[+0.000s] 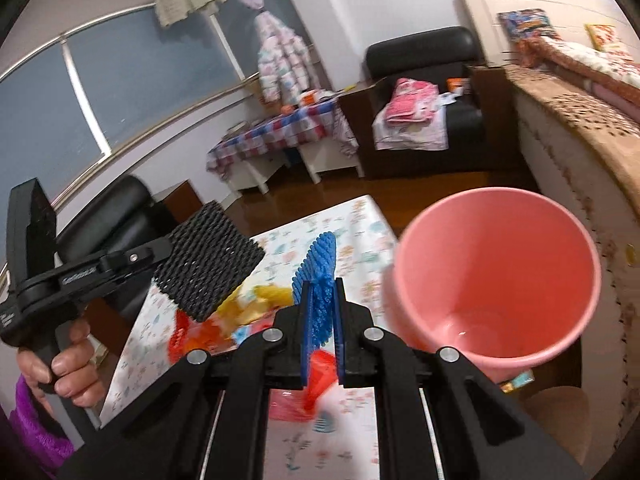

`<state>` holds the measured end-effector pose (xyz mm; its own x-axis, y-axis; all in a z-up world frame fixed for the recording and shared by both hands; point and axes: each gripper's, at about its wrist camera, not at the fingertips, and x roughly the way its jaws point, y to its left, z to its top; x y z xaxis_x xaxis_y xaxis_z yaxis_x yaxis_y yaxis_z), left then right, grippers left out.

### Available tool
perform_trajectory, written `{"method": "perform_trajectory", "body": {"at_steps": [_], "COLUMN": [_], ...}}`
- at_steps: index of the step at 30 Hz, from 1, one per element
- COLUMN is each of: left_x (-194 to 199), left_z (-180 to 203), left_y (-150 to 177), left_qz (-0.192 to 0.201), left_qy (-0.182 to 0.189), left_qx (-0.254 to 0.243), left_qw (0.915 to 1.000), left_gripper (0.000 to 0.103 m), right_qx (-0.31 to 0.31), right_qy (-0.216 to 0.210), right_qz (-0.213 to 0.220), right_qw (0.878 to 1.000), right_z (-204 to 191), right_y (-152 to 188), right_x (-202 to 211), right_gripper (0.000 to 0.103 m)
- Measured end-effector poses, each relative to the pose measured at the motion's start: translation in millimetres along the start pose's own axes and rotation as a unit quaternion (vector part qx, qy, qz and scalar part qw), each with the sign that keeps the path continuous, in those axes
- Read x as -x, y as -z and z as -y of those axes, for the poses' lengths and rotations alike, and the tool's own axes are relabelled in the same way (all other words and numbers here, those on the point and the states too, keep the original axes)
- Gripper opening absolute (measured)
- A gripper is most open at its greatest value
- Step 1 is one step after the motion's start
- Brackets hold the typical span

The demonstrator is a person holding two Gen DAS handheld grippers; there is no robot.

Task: Collect trash
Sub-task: 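Carry both items over the pink bucket and open both tools to drop them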

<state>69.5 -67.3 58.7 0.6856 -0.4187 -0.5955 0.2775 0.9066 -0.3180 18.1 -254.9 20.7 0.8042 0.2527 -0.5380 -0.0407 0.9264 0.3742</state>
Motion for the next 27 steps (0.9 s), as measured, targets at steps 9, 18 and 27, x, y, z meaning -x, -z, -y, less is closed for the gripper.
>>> {"method": "perform_trajectory", "body": {"at_steps": [9, 18, 27], "left_x": [-30.0, -65.2, -102.6], "left_z": [50.5, 94.1, 125.4], "left_y": [5.5, 12.1, 16.5], "left_qz": [-0.031, -0.062, -0.086], "left_qy": [0.034, 0.054, 0.051], "left_qx": [-0.033, -0.064, -0.095], "left_qw": [0.9984, 0.9945, 0.9905], "left_gripper": [0.009, 0.009, 0.009], "right_qx": [-0.027, -0.056, -0.075], "right_qy": [0.062, 0.106, 0.131], "right_qz": [0.016, 0.013, 0.004], "right_qw": [0.998, 0.993, 0.989], "right_z": [40.3, 75.2, 96.2], "right_y": [2.9, 3.9, 6.2], "right_x": [12.9, 13.8, 10.8], "right_gripper": [0.010, 0.010, 0.010]}}
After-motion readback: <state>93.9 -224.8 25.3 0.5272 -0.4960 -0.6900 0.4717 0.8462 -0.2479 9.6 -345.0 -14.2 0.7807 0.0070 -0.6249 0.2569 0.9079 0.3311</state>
